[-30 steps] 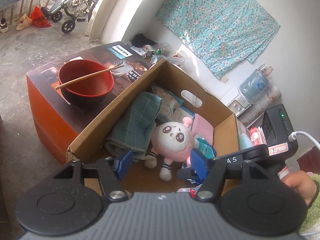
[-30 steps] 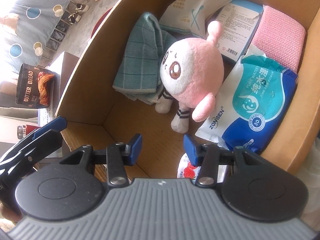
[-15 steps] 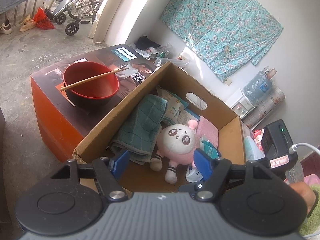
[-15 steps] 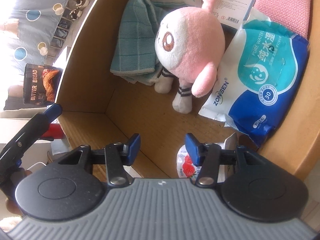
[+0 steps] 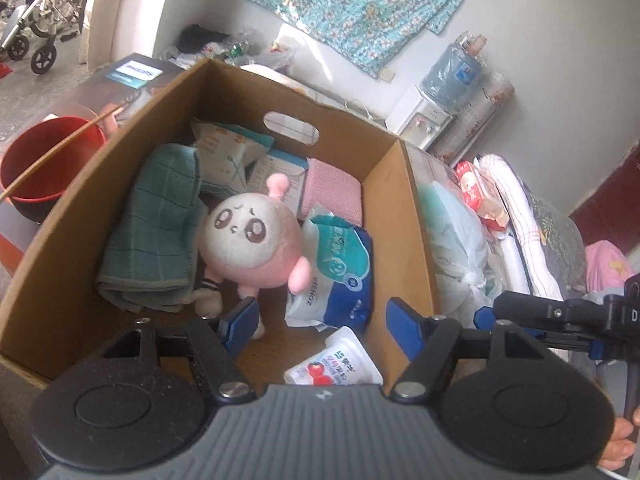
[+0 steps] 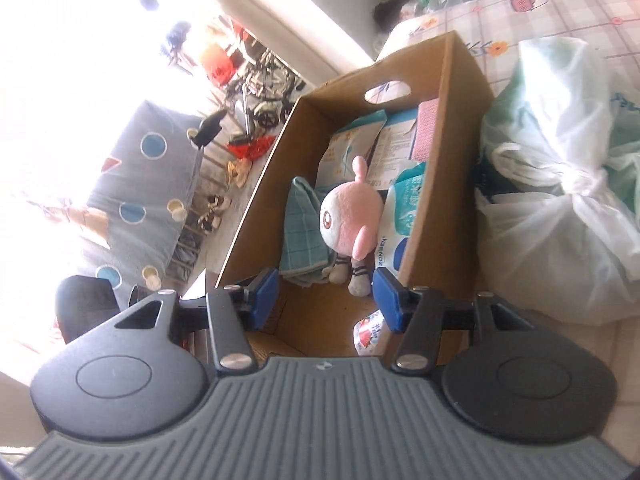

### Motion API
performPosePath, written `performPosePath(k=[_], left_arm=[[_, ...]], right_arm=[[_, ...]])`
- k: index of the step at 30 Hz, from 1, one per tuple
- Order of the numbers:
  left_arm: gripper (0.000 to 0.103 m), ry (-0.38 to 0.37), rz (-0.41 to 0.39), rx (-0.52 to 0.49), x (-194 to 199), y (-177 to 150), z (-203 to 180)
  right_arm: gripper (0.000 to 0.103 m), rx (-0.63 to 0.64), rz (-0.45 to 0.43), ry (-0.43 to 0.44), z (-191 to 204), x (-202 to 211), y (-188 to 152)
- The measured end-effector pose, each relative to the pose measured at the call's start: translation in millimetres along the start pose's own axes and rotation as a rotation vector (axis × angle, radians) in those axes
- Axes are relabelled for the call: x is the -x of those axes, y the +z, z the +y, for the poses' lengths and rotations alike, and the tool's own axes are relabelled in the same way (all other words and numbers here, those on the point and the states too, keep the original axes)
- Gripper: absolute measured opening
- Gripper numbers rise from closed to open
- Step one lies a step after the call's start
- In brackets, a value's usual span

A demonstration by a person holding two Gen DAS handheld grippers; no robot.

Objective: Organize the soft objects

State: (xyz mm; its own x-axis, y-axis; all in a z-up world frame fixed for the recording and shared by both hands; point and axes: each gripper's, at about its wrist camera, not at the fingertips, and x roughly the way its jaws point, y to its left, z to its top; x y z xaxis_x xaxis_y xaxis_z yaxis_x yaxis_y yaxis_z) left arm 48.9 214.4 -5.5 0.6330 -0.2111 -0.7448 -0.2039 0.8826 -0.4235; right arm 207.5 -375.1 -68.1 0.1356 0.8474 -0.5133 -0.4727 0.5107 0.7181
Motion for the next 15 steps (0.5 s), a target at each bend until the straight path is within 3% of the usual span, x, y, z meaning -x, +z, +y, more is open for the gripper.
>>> performPosePath(k=[5, 9, 15], left_arm=[[0.055, -0.031, 0.295, 0.106, -62, 11, -3], [0.045, 0.035, 0.393, 0.136, -95, 17, -5], [0.029, 0.082, 0.453, 0.162, -120, 23, -7]], right_arm=[[0.054, -0.127, -0.111, 0.016, -42, 32, -33], [0.054, -0.204, -0.131, 0.03, -71, 35, -51], [0.054, -0.234, -0.139, 0.037, -91, 38, -60]])
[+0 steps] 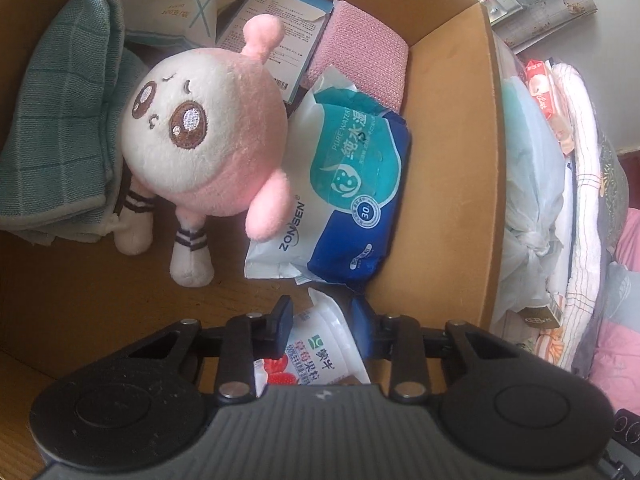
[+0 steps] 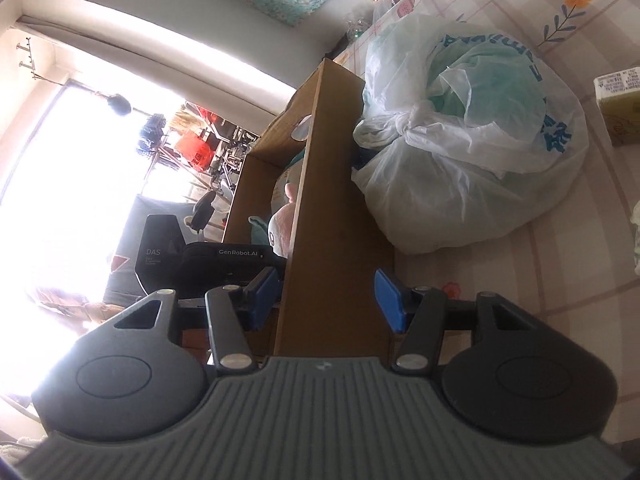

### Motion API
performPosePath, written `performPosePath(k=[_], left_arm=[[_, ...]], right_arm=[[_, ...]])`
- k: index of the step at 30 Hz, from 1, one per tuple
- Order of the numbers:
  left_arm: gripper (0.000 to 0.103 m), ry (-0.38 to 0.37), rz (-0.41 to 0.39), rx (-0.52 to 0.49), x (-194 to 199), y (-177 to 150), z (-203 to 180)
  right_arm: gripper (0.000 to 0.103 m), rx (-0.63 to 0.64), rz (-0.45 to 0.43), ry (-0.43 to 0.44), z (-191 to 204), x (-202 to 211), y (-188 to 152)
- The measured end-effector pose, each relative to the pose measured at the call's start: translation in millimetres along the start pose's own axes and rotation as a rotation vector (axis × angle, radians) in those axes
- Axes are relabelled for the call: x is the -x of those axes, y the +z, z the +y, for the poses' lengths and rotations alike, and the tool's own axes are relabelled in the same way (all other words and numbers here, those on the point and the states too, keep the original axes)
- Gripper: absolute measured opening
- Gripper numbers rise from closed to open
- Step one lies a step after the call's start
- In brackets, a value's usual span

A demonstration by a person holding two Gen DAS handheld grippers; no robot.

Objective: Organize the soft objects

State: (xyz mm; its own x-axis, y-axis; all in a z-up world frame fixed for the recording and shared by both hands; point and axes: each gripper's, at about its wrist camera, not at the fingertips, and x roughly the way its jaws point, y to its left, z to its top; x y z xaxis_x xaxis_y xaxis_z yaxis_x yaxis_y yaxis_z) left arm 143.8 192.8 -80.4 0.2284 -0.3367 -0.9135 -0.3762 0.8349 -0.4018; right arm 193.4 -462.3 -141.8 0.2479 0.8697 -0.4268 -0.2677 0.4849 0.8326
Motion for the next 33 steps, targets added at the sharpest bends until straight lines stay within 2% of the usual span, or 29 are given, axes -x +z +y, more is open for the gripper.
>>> performPosePath(k=[5, 13, 22, 27, 31, 33], left_arm=[[0.013, 0.019, 0.017, -0.003, -9, 7, -5], [0.004, 0.018, -0.013, -0.085, 4, 1, -11], [0.006, -0.028, -0.028, -0.143, 36, -15, 20], [0.008, -0.012, -0.038, -0.166, 52, -22, 37], [0.009, -0.024, -0.014, -0.177, 51, -19, 46], [0.014, -0.028, 0.011, -0.181, 48, -18, 48]], right_arm=[[0.055, -0.01, 0.003, 0.008, -8, 4, 2], [0.055, -0.023, 0.009, 0.01, -11, 4, 3], [0.056, -0.004, 0.042, 0.014, 2, -15, 2], [0.056, 0.006, 0.056, 0.01, 10, -26, 1], [0.056, 0.011, 0.063, 0.009, 14, -33, 2], [0.056, 0.011, 0.066, 0.01, 15, -35, 1]])
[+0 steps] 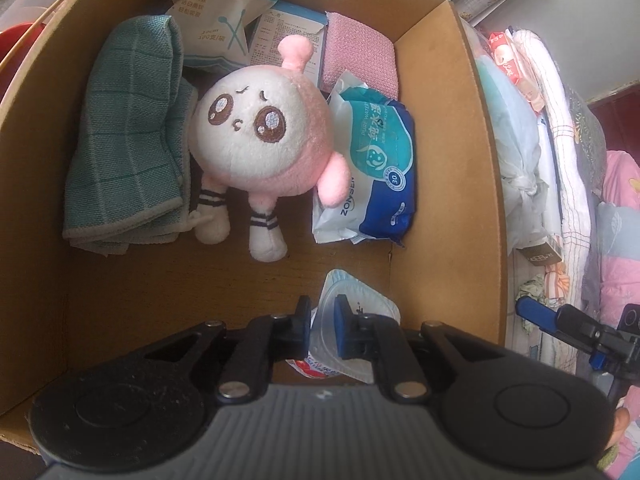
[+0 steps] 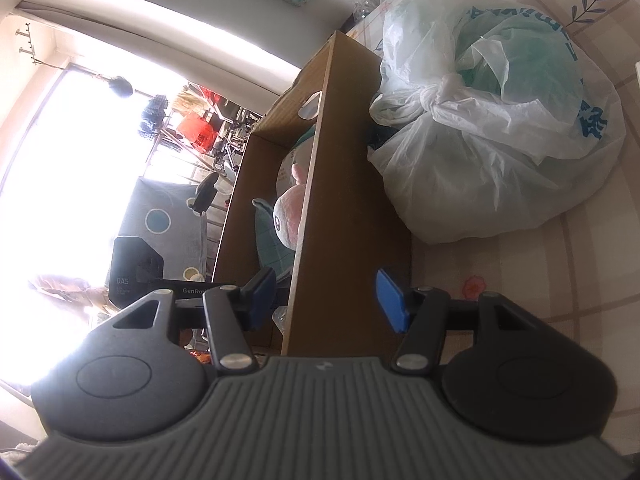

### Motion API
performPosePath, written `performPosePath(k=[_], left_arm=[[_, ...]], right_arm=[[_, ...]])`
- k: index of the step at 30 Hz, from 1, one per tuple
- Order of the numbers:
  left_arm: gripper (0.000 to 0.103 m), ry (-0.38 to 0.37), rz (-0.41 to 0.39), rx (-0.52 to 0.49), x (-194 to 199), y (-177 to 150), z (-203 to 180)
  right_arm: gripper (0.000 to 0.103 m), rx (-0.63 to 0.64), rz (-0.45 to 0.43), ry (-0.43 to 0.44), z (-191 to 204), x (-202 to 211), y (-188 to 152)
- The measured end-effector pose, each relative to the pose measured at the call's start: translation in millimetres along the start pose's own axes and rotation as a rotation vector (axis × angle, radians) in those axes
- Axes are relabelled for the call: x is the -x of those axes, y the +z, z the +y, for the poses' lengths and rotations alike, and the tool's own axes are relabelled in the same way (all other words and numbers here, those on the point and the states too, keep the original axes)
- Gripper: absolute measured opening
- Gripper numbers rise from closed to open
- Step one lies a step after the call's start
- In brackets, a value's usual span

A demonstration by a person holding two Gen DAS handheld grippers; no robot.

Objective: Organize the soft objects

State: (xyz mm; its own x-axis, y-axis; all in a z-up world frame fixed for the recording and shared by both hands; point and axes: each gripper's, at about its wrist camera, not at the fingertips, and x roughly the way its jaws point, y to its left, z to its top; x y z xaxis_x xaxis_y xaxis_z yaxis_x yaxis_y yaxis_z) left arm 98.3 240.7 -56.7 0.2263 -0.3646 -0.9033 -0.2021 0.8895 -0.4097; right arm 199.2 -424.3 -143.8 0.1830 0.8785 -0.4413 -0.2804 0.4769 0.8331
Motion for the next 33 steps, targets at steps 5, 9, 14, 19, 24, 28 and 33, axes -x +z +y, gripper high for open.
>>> performPosePath(k=[5, 9, 14, 19, 24, 28, 33], left_arm=[[0.035, -0.025, 0.055, -0.002, -9, -4, 8], [0.044, -0.037, 0.091, 0.004, -10, -3, 13], [0.056, -0.096, 0.185, 0.033, -24, 1, 21], [0.058, -0.138, 0.205, 0.056, -31, -1, 21], [0.056, -0.178, 0.183, 0.142, -34, -10, 26], [0.055, -0.209, 0.133, 0.219, -36, -11, 27], [0.051, -0.243, 0.083, 0.295, -46, -11, 24]], right_arm=[[0.058, 0.0, 0.005, -0.003, 2, -5, 0], [0.058, -0.001, 0.006, -0.008, 3, -6, 1], [0.059, -0.01, 0.001, -0.009, 1, -7, 0], [0.06, -0.028, 0.0, -0.008, -3, -8, 0], [0.06, -0.044, -0.007, -0.011, -6, -8, 0], [0.06, -0.051, -0.009, -0.009, -7, -7, 0], [0.06, -0.057, -0.015, -0.008, -9, -4, -1]])
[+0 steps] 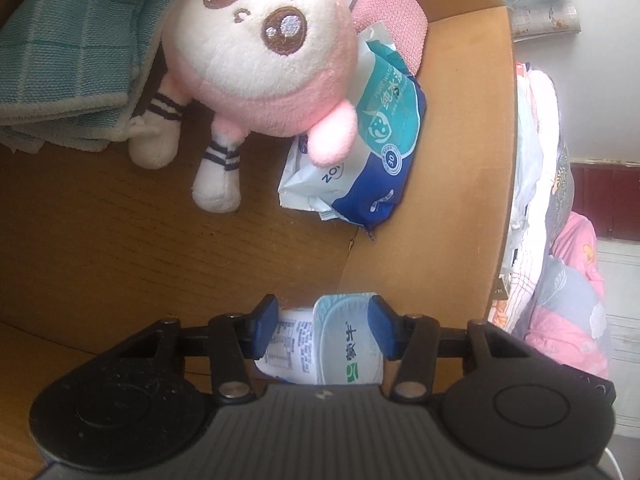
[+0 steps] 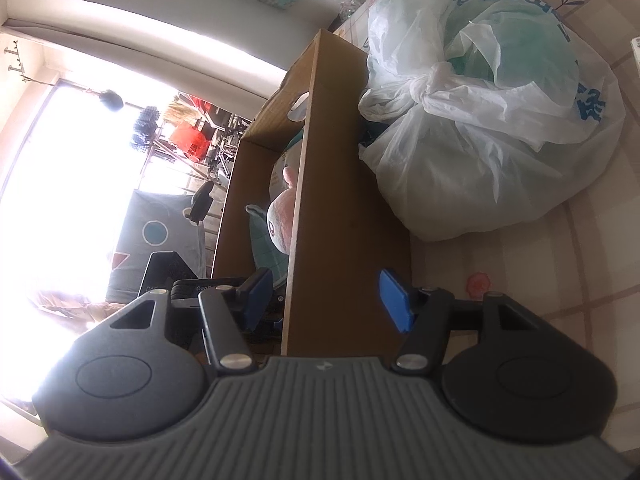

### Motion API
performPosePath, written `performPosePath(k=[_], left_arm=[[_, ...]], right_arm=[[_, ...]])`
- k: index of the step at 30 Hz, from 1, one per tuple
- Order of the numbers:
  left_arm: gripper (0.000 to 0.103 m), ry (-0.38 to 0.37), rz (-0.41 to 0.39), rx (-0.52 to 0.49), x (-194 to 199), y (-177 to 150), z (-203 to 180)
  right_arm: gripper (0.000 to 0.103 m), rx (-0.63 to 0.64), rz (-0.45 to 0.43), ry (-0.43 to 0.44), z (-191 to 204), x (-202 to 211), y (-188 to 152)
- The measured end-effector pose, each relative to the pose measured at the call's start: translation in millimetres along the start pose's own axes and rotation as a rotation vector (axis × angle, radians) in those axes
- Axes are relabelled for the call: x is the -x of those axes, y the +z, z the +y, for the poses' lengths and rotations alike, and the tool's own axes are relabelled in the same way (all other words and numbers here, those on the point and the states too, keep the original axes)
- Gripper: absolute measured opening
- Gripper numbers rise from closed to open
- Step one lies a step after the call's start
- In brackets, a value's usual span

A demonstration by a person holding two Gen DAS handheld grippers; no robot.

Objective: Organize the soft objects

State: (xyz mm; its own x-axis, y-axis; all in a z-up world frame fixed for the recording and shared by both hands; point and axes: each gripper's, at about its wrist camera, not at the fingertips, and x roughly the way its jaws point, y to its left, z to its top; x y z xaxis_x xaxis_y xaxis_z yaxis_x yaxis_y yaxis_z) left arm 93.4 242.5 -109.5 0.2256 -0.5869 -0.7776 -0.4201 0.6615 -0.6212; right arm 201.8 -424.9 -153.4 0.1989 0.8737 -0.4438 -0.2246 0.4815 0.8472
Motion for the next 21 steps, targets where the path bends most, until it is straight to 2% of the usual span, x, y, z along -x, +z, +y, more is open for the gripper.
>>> performPosePath(k=[5, 15, 18, 21], left_arm=[[0.049, 0.007, -0.042, 0.012, -8, -4, -9], [0.051, 0.009, -0.14, -0.041, 7, -12, -33], [0.056, 0.024, -0.198, -0.095, 20, -19, -46], [0.063, 0.071, -0.294, -0.2, 32, -30, -66]], right_arm=[[0.06, -0.015, -0.015, -0.004, -6, 7, -2], [0.061, -0.024, -0.041, -0.003, -14, 18, -2], [0.061, -0.017, -0.052, 0.002, -13, 22, -3], [0.061, -0.001, -0.078, -0.003, -13, 28, -6]])
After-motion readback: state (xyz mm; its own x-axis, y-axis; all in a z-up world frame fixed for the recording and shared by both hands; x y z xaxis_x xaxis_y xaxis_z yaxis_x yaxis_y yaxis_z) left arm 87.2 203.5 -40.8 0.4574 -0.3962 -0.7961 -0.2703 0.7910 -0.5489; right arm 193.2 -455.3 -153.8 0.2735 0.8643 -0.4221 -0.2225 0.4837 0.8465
